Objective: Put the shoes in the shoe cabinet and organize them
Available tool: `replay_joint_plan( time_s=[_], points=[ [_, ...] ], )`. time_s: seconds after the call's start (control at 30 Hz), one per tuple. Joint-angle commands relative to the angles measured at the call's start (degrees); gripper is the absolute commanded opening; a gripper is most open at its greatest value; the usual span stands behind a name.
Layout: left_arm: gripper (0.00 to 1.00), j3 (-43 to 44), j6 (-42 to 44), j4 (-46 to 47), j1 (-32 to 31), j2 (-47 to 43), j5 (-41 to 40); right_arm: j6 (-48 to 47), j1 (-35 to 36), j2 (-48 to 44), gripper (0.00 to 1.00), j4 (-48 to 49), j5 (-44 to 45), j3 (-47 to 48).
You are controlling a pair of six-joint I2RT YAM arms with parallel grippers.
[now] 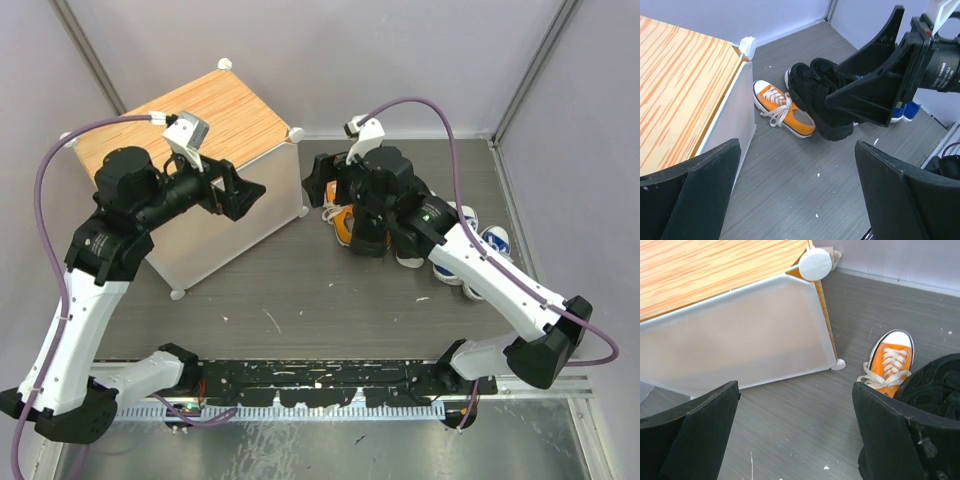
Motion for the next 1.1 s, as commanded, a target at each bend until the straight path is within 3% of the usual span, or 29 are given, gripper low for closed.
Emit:
replay_joint_plan(
  time_s=[0.0, 0.1, 0.37, 0.67, 0.87, 1.07],
  points=[
    [0.98, -1.11, 1.57, 4.43, -0.20, -0.64, 0.54, -3.30, 0.22, 1.46, 1.00, 3.93, 2.39, 3.46],
    [0.98, -1.34, 2.05, 4.42, -0.25, -0.32, -0.02, -7.27, 0.05, 2.16, 1.00, 4.19, 0.07, 5.25],
    [0.98, -5.05, 2.82, 4.72, -0.25, -2.94, -2.92, -4.25, -2.50, 7.92, 1.00, 6.05, -1.09, 12.70],
    [0.98, -10.40, 1.19, 10.96, -0.25, -8.04, -26.01, -0.77, -2.32, 18.41, 0.95, 7.23, -0.39, 20.79],
    [0.98, -7.04, 0.26, 15.08, -0.25, -4.56, -33.89, 1.40, -1.46, 20.68, 0.90, 12.02, 8.42, 20.19],
    [0.98, -4.52, 0.68, 19.38, -0.03, 1.24, -42.96, 3.36, -1.15, 21.18, 0.90, 15.76, 9.92, 19.13]
  ],
)
